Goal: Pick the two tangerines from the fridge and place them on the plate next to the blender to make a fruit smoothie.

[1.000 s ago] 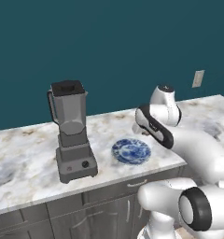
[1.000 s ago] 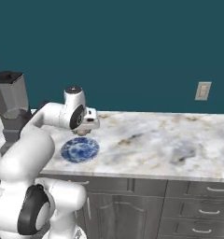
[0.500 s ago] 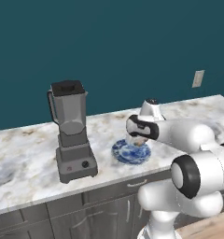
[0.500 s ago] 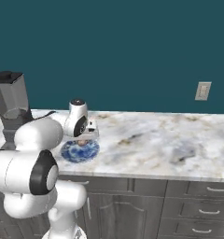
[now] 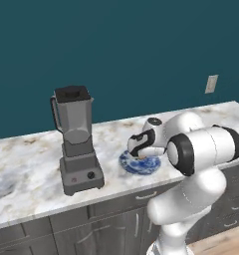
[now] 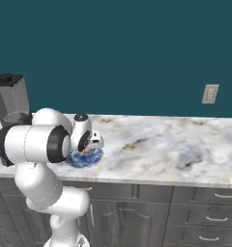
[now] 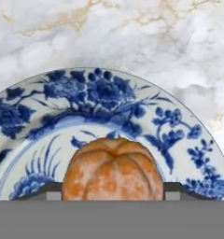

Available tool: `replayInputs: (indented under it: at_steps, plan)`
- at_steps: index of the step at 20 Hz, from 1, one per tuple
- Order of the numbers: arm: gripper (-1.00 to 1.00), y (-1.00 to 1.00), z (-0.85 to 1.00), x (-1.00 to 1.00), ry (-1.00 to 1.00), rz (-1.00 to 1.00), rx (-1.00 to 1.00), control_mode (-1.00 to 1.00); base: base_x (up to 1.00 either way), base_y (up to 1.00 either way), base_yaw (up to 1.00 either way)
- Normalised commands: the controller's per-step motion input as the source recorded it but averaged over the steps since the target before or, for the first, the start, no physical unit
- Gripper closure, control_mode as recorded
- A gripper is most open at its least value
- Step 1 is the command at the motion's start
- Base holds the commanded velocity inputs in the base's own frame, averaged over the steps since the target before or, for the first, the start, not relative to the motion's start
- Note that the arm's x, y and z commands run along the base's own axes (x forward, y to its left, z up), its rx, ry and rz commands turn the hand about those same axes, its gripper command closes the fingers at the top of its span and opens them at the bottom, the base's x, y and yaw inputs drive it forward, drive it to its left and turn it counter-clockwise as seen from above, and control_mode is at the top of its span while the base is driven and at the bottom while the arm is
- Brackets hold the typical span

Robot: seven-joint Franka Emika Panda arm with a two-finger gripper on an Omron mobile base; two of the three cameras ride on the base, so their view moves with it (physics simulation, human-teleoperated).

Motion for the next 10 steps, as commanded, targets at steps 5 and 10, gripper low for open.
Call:
replayInputs:
  at_steps: [5,10]
  plan:
    - [-1.0,0.0,0.39,-0.03,0.0,-0.01,0.0,-1.0,0.0,0.0,0.0]
    - [-1.0,0.02,1.0,-0.44,-0.02,0.0,-0.01,-1.0,0.0,0.0,0.0]
